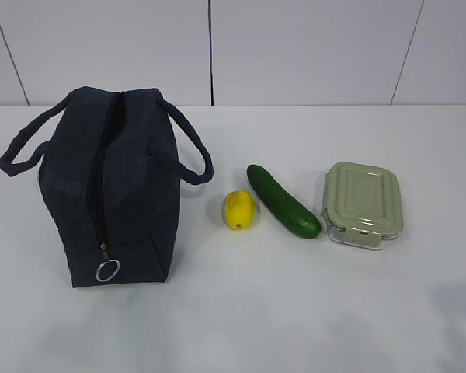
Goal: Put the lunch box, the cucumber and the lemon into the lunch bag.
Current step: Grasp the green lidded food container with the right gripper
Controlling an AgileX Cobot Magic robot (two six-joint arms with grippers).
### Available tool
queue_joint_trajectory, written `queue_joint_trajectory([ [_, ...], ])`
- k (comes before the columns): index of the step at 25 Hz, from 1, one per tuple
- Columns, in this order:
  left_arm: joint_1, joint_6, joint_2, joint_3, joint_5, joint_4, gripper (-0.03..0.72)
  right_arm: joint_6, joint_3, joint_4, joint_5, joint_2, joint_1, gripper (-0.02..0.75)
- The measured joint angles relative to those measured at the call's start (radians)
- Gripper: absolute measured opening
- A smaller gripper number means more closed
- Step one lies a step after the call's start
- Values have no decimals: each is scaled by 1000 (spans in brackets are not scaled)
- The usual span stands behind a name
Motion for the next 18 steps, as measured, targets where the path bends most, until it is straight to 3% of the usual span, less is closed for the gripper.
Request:
queue_joint_trajectory([
  [18,0,0,0,0,0,0,235,26,0,-26,0,0,0,586],
])
